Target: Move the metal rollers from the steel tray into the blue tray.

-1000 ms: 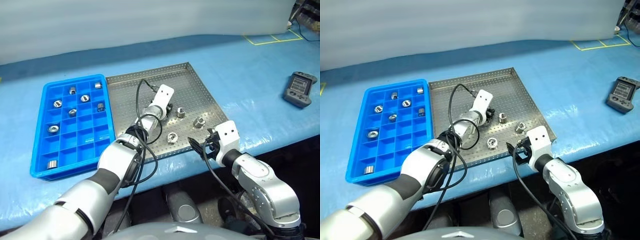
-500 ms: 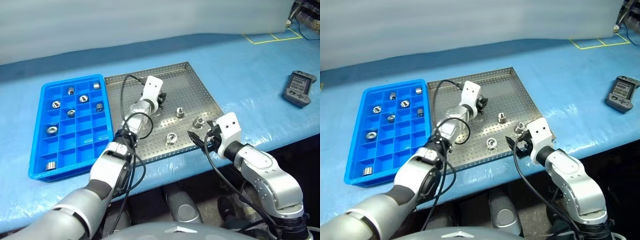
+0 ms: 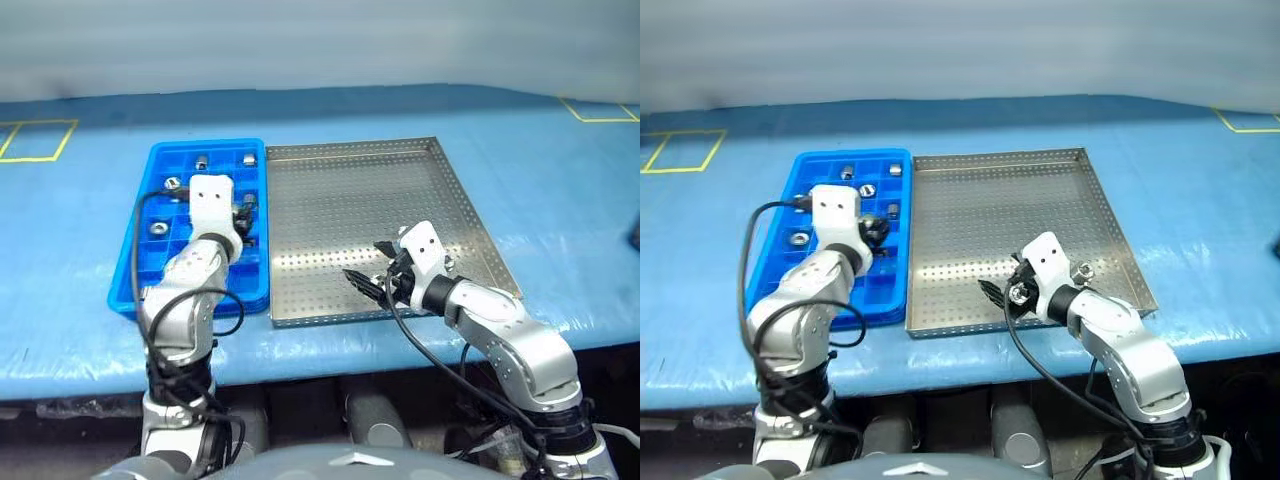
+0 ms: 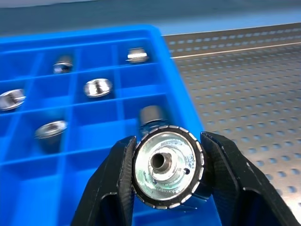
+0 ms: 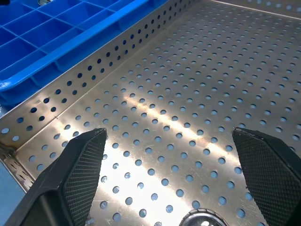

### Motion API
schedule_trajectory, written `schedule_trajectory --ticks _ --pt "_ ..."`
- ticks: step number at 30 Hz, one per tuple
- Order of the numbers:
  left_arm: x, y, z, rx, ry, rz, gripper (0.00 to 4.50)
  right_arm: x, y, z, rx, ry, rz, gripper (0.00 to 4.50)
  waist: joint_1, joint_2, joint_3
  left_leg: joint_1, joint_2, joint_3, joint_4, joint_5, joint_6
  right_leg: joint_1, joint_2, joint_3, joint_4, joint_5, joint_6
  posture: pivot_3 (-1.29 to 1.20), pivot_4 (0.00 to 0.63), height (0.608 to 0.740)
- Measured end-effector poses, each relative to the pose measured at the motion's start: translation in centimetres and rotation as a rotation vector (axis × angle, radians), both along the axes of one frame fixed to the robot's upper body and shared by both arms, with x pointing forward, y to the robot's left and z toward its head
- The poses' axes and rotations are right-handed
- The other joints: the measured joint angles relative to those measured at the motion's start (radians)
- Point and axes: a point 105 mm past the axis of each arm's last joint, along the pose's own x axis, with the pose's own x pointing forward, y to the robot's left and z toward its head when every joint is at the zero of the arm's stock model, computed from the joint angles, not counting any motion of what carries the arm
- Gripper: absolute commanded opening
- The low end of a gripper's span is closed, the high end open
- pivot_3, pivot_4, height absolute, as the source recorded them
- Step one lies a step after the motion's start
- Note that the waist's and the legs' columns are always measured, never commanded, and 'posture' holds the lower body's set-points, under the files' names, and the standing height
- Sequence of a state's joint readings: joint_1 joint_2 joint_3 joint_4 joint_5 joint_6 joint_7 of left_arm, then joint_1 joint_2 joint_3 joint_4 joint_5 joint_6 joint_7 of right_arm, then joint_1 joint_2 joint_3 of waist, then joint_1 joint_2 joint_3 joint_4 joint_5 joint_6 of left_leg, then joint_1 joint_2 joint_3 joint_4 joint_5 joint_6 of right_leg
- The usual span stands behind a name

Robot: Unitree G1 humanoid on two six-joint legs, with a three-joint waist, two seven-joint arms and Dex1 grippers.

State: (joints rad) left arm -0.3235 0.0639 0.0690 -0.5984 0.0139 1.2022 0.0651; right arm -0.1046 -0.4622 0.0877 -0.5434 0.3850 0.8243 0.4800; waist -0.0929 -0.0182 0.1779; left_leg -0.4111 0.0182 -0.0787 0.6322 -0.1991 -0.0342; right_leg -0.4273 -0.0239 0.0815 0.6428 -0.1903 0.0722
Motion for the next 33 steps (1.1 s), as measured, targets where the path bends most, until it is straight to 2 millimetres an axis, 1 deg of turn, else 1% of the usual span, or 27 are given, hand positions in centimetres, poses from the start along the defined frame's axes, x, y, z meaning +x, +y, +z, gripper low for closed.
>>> schedule_trajectory --ticks 3,4,8,12,14,15,19,22,25,27,28,30,33 --pt "-0.5 1.4 0.0 0.049 0.012 0.074 1.87 0.2 0.2 -0.4 -0.003 0.010 0.005 4.50 0.024 0.000 0.000 0.000 0.000 0.000 0.000 0.000 0.000 0.000 0.000 -0.001 0.000 0.000 0.000 0.03 0.150 0.740" --pt "-0.7 1.8 -0.2 0.059 0.021 0.099 1.87 0.4 0.2 -0.4 -0.006 0.011 0.007 4.50 0.030 0.000 0.000 0.000 0.000 0.000 0.001 0.000 0.000 0.000 0.000 -0.001 0.000 0.000 0.000 0.03 0.150 0.740" --pt "-1.3 2.4 -1.7 0.076 0.075 0.141 1.87 0.8 0.3 -0.1 -0.008 0.000 0.006 4.50 0.042 0.000 0.000 0.000 0.000 0.000 0.001 0.000 0.000 0.000 0.000 -0.001 -0.001 0.000 0.000 0.03 0.150 0.740" --pt "-0.9 2.8 -3.2 0.099 0.122 0.165 1.87 0.8 0.2 -0.2 -0.010 0.002 0.001 4.50 0.048 0.000 0.000 0.000 0.000 0.000 0.001 0.000 0.000 0.000 0.000 -0.001 0.000 0.000 -0.001 0.01 0.150 0.740" --pt "-0.6 2.7 -3.7 0.109 0.133 0.156 2.61 0.8 0.1 -0.2 -0.012 0.001 -0.006 4.50 0.048 0.000 0.000 0.000 0.000 0.000 0.001 0.000 0.000 0.000 0.000 -0.001 0.000 0.000 -0.001 0.00 0.150 0.740" --pt "-0.5 2.6 -3.8 0.117 0.133 0.149 2.86 0.9 0.0 -0.2 -0.013 0.000 -0.014 4.50 0.048 0.000 0.000 0.000 0.000 0.000 0.001 0.000 0.000 0.000 0.000 -0.001 0.000 0.000 -0.001 -0.01 0.150 0.740" --pt "-0.2 2.1 -3.9 0.124 0.125 0.132 4.18 1.1 -0.7 -0.3 -0.017 -0.004 -0.058 4.50 0.046 0.000 0.000 -0.001 0.000 0.000 0.001 0.000 0.000 0.000 0.000 -0.001 0.000 0.000 -0.001 -0.02 0.150 0.740" --pt "0.2 1.6 -3.4 0.098 0.091 0.127 4.18 1.1 -1.2 -0.3 -0.018 -0.005 -0.082 4.50 0.045 0.000 0.000 -0.001 0.000 0.000 0.001 0.000 0.000 0.000 0.000 -0.001 0.000 0.000 -0.001 -0.02 0.150 0.740" --pt "1.1 0.1 -1.5 0.014 -0.035 0.063 4.18 1.2 -1.8 -0.2 -0.030 -0.018 -0.124 4.50 0.045 0.000 0.000 -0.001 0.000 0.000 0.002 0.000 0.000 0.000 -0.001 -0.001 0.000 0.000 -0.001 -0.02 0.150 0.740" --pt "1.3 -1.6 -0.3 -0.051 -0.111 -0.039 4.18 2.0 -3.1 0.3 -0.049 -0.051 -0.211 4.50 0.045 0.000 0.000 -0.001 0.000 0.000 0.002 0.000 0.000 0.000 -0.001 -0.001 0.000 0.000 -0.001 -0.03 0.150 0.740" --pt "1.3 -2.5 0.1 -0.078 -0.134 -0.107 4.18 2.6 -4.1 0.5 -0.068 -0.070 -0.272 4.50 0.045 0.000 0.000 -0.001 0.000 0.001 0.003 0.000 0.000 0.000 -0.001 -0.001 0.000 0.000 -0.001 -0.03 0.150 0.740" --pt "0.5 -5.1 0.3 -0.094 -0.149 -0.318 4.18 4.0 -6.5 0.9 -0.097 -0.100 -0.428 4.50 0.040 0.000 0.000 -0.001 0.000 0.001 0.003 0.000 0.000 0.000 -0.001 -0.001 0.000 0.000 -0.001 -0.05 0.150 0.740" --pt "-1.8 -8.4 -0.7 -0.034 -0.099 -0.631 4.18 5.1 -8.9 0.6 -0.105 -0.095 -0.584 4.50 0.026 0.000 0.000 -0.001 0.000 0.001 0.001 0.000 0.000 0.000 -0.001 0.000 0.000 0.000 -0.002 -0.06 0.150 0.740"
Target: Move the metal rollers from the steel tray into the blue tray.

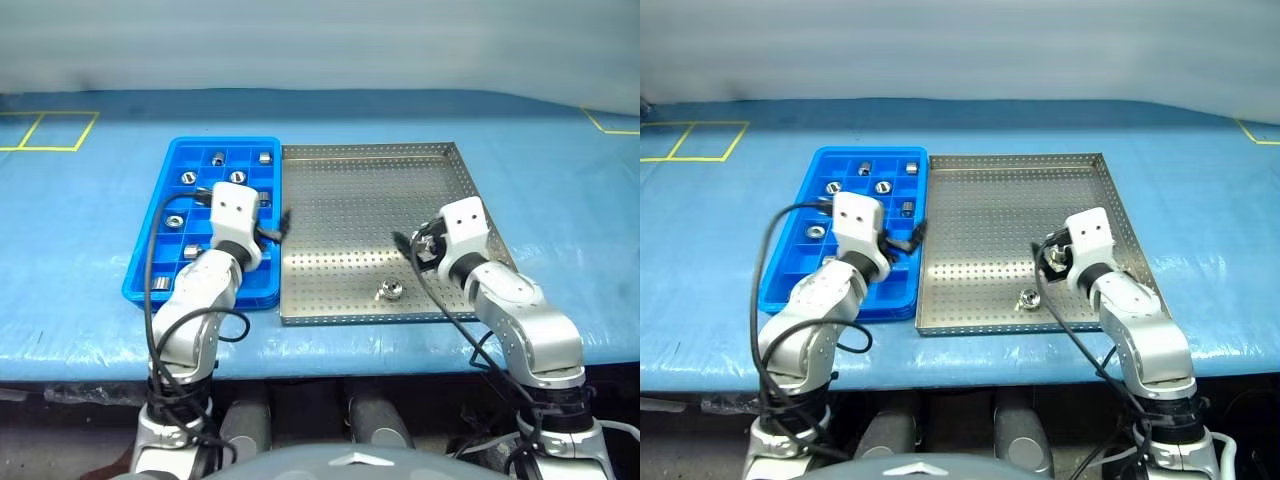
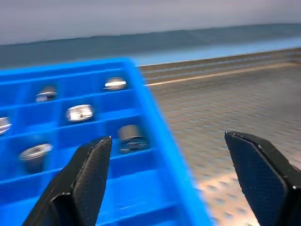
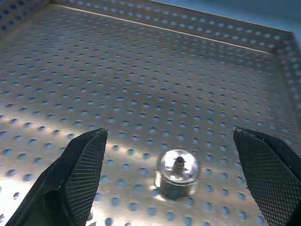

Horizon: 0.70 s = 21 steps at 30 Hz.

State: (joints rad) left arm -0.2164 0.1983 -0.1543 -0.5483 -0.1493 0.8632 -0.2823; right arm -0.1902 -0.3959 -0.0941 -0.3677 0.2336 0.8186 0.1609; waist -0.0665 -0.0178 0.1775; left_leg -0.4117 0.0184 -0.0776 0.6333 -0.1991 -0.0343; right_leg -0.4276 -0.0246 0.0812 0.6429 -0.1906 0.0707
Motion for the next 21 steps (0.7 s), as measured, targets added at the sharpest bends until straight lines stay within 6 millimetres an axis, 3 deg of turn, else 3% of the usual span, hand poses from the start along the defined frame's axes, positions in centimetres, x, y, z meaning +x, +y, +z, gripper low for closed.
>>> schedule_trajectory --ticks 3,9,12,18,21 --pt "-1.0 -1.5 -0.8 0.035 0.024 -0.113 4.18 0.6 -0.4 -1.4 0.042 0.048 -0.044 4.50 -0.009 0.000 0.000 0.000 0.000 0.000 0.000 0.000 0.000 0.000 0.000 0.001 0.000 0.000 0.000 -0.06 0.150 0.740" --pt "-1.2 -1.9 -1.1 0.018 0.041 -0.152 4.18 1.2 -0.1 -3.8 0.114 0.128 -0.047 4.50 -0.014 0.000 0.000 0.000 0.000 0.001 0.000 0.000 0.001 0.000 0.000 0.001 0.000 0.000 0.000 -0.05 0.150 0.740" --pt "-1.4 -1.9 -1.9 0.017 0.075 -0.174 4.21 1.8 -0.1 -4.2 0.123 0.134 -0.046 3.88 -0.015 0.000 0.000 0.000 0.000 0.000 0.000 0.000 0.001 0.000 0.000 0.001 0.000 0.000 0.000 -0.04 0.150 0.740" --pt "-1.5 -1.4 -2.6 0.032 0.099 -0.162 4.21 2.4 -0.2 -4.4 0.123 0.124 -0.050 1.97 -0.012 0.000 0.000 0.000 0.000 0.000 0.000 0.000 0.001 0.000 0.000 0.001 0.000 0.000 0.000 -0.03 0.150 0.740" --pt "-1.6 -1.2 -2.9 0.035 0.108 -0.152 4.21 2.5 -0.2 -4.2 0.114 0.118 -0.052 1.97 -0.011 0.000 0.000 0.000 0.000 0.000 0.000 0.000 0.001 0.000 0.000 0.001 0.000 0.000 0.000 -0.02 0.150 0.740"
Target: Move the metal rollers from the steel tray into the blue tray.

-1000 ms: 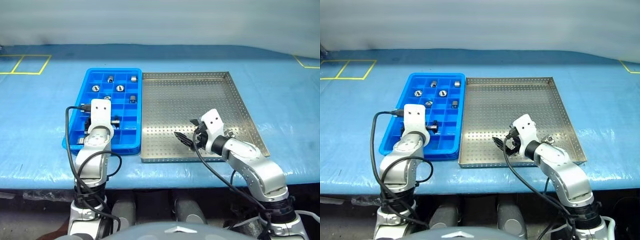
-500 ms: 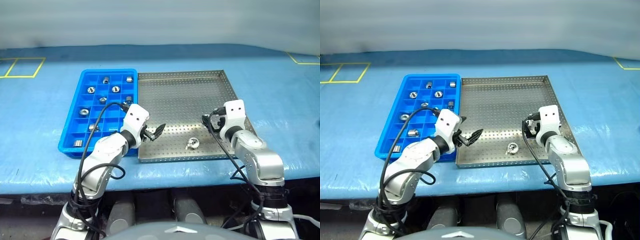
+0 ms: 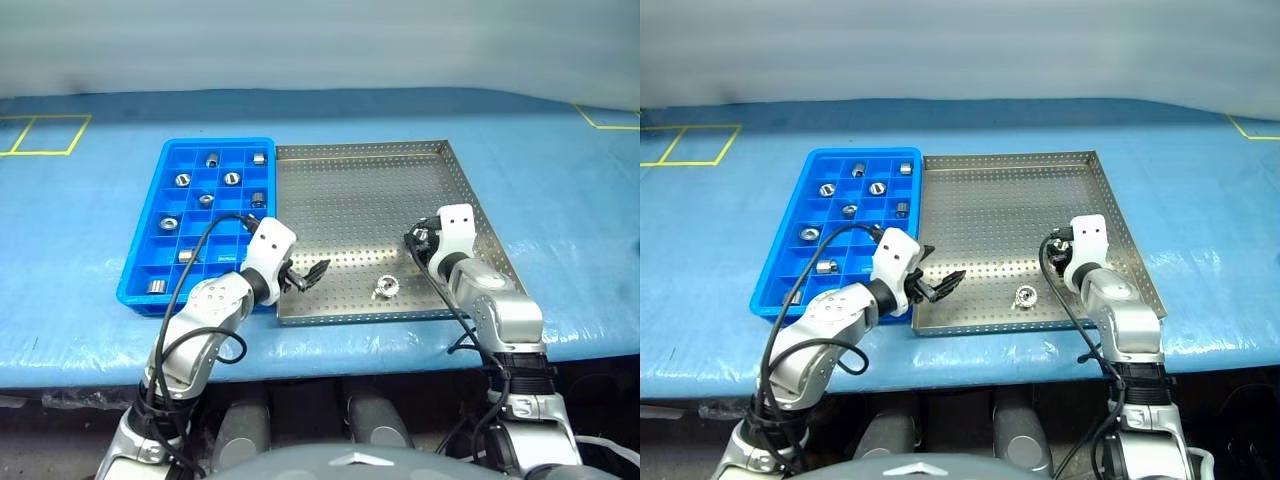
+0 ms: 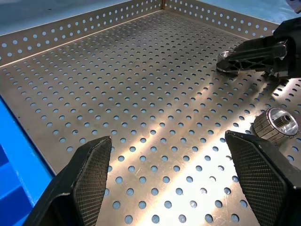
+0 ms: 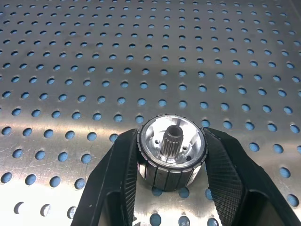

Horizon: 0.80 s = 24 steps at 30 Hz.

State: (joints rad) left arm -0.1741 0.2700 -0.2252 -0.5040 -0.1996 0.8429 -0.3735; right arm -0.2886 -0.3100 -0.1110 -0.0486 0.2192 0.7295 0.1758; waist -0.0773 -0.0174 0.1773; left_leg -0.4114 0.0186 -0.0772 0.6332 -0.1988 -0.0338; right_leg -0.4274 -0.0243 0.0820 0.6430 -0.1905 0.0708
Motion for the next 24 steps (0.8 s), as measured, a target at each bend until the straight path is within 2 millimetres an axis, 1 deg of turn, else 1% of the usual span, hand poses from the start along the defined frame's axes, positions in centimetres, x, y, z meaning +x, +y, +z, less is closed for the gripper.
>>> schedule_trajectory --ticks 4,5,7,9,11,12,13,14,16,17,18,20,22,24 --pt "0.2 0.4 -0.3 0.005 0.011 0.016 4.21 0.0 0.8 0.5 -0.006 -0.019 0.032 1.97 -0.001 0.000 0.000 0.000 0.000 0.000 0.000 0.000 0.000 0.000 0.000 0.000 0.000 0.000 0.000 -0.02 0.150 0.740" --pt "0.3 0.7 -0.4 0.006 0.015 0.030 4.21 0.0 1.3 1.1 0.000 -0.038 0.054 1.97 -0.002 0.000 0.000 0.000 0.000 0.000 0.000 0.000 0.000 0.000 0.000 0.000 0.000 0.000 0.000 -0.02 0.150 0.740" --pt "0.5 1.2 -0.3 0.003 0.012 0.049 4.21 0.2 3.3 2.6 0.019 -0.085 0.124 1.97 -0.007 0.000 0.000 0.000 0.001 0.000 0.000 0.000 0.000 0.000 0.001 0.000 0.001 0.000 0.000 -0.01 0.150 0.740" --pt "0.6 2.1 -0.3 0.014 0.009 0.070 4.21 0.3 6.6 4.5 0.056 -0.140 0.243 1.97 -0.015 0.000 0.000 0.001 0.002 0.000 -0.001 0.000 0.000 0.000 0.002 0.000 0.001 0.000 -0.001 0.00 0.150 0.740" --pt "0.4 3.2 -0.3 0.048 0.006 0.084 4.21 0.1 10.5 6.4 0.101 -0.184 0.383 1.97 -0.020 0.001 0.000 0.003 0.003 0.000 -0.002 0.000 0.000 0.000 0.003 0.000 0.001 0.000 -0.002 0.01 0.150 0.740" --pt "0.2 3.8 -0.4 0.069 0.009 0.092 4.21 -0.2 12.9 7.5 0.125 -0.210 0.471 1.97 -0.021 0.001 0.000 0.003 0.004 0.000 -0.003 0.000 0.000 0.000 0.004 0.000 0.001 0.000 -0.003 0.02 0.150 0.740" --pt "0.1 4.0 -0.4 0.074 0.011 0.097 4.21 -0.5 14.6 8.2 0.141 -0.226 0.535 1.97 -0.017 0.001 -0.001 0.003 0.004 -0.001 -0.003 0.000 0.000 0.000 0.004 -0.001 0.002 0.000 -0.003 0.03 0.150 0.740" --pt "-0.2 4.4 -0.4 0.070 0.014 0.109 4.21 -0.9 16.7 9.0 0.153 -0.242 0.621 1.97 -0.014 0.001 -0.001 0.003 0.004 -0.001 -0.003 0.000 0.000 0.000 0.004 -0.001 0.002 0.000 -0.003 0.04 0.150 0.740" --pt "-0.5 5.0 -0.5 0.072 0.019 0.128 4.21 -1.4 19.5 9.8 0.150 -0.251 0.730 1.97 -0.008 0.001 -0.001 0.003 0.004 -0.001 -0.004 0.000 0.000 0.000 0.004 -0.002 0.001 0.000 -0.004 0.08 0.150 0.740" --pt "-0.6 5.6 -0.8 0.068 0.031 0.157 4.21 -1.4 20.6 10.0 0.143 -0.252 0.774 1.97 -0.002 0.001 -0.001 0.003 0.004 -0.001 -0.004 0.000 0.000 0.000 0.004 -0.002 0.001 0.000 -0.004 0.10 0.150 0.740" --pt "-0.4 6.1 -0.6 0.043 0.028 0.204 4.21 -1.3 21.5 10.0 0.134 -0.252 0.806 1.97 0.006 0.001 -0.001 0.002 0.004 -0.001 -0.004 0.000 0.000 0.000 0.003 -0.002 0.000 0.000 -0.004 0.12 0.150 0.740" --pt "0.3 7.3 0.1 0.000 -0.008 0.309 4.21 -0.6 22.4 9.6 0.120 -0.239 0.822 1.97 0.025 0.000 -0.001 0.001 0.003 -0.002 -0.003 0.000 0.000 0.000 0.002 -0.004 0.000 0.000 -0.004 0.15 0.150 0.740" --pt "0.8 9.3 0.9 -0.023 -0.048 0.451 4.21 0.2 23.1 9.0 0.121 -0.225 0.826 1.97 0.042 0.000 -0.001 0.001 0.003 -0.003 -0.003 0.000 0.000 0.000 0.003 -0.005 0.000 0.000 -0.004 0.18 0.150 0.740" --pt "0.5 10.4 1.3 -0.028 -0.073 0.523 4.21 1.0 23.3 8.3 0.117 -0.208 0.825 1.97 0.057 0.000 -0.001 0.001 0.003 -0.003 -0.004 0.000 0.000 0.000 0.002 -0.005 0.000 0.000 -0.004 0.20 0.150 0.740"
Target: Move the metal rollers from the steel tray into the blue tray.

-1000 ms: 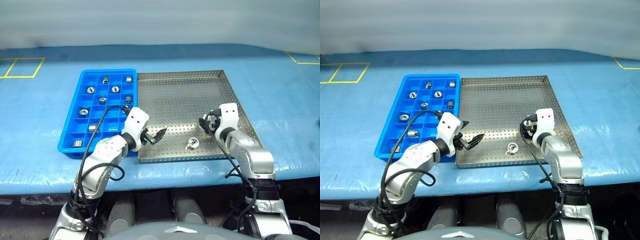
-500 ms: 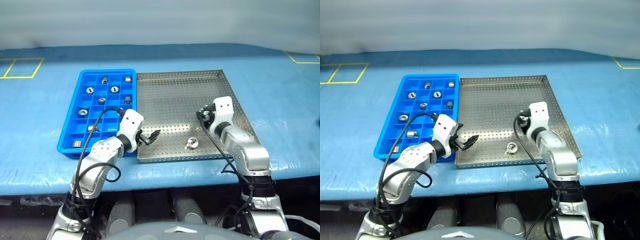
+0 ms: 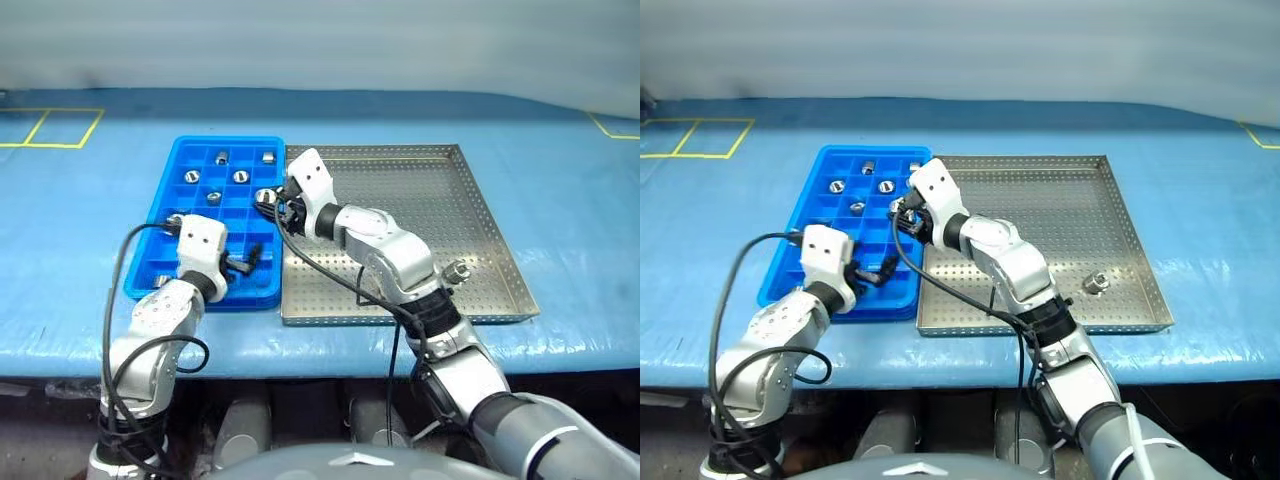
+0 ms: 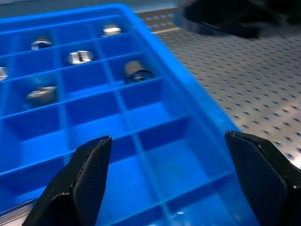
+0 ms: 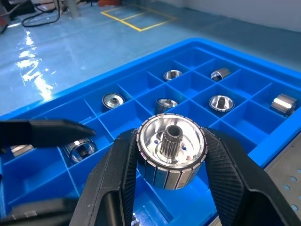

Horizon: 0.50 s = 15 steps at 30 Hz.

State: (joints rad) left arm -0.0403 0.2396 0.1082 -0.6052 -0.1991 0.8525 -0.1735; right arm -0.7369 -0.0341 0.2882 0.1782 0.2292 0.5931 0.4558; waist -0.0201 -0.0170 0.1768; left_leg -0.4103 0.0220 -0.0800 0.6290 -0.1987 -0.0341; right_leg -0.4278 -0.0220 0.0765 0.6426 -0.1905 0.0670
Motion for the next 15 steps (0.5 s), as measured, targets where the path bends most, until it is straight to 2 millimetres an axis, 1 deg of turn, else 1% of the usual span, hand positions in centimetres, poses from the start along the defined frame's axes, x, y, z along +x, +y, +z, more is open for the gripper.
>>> schedule_trajectory --ticks 3,8,15 --pt "-1.0 0.3 -0.2 0.007 -0.001 0.014 4.21 1.0 0.3 -0.7 -0.004 0.022 0.006 1.97 0.013 0.000 0.000 0.000 0.000 -0.001 -0.002 0.000 0.000 0.000 0.000 -0.002 0.000 0.000 0.000 0.25 0.150 0.740" --pt "-1.4 0.4 0.1 0.009 -0.020 0.032 4.21 2.0 1.2 -1.7 0.030 0.061 0.030 1.97 0.034 0.000 0.000 0.000 0.000 -0.003 -0.002 0.000 0.000 0.000 0.000 -0.005 0.001 -0.002 -0.004 0.28 0.150 0.740" --pt "-1.6 0.3 0.1 0.004 -0.024 0.045 4.21 1.9 3.2 -2.6 0.061 0.108 0.097 1.97 0.050 0.000 0.000 0.000 0.000 -0.004 -0.002 0.000 0.000 0.000 0.000 -0.006 0.001 -0.002 -0.004 0.30 0.150 0.740"
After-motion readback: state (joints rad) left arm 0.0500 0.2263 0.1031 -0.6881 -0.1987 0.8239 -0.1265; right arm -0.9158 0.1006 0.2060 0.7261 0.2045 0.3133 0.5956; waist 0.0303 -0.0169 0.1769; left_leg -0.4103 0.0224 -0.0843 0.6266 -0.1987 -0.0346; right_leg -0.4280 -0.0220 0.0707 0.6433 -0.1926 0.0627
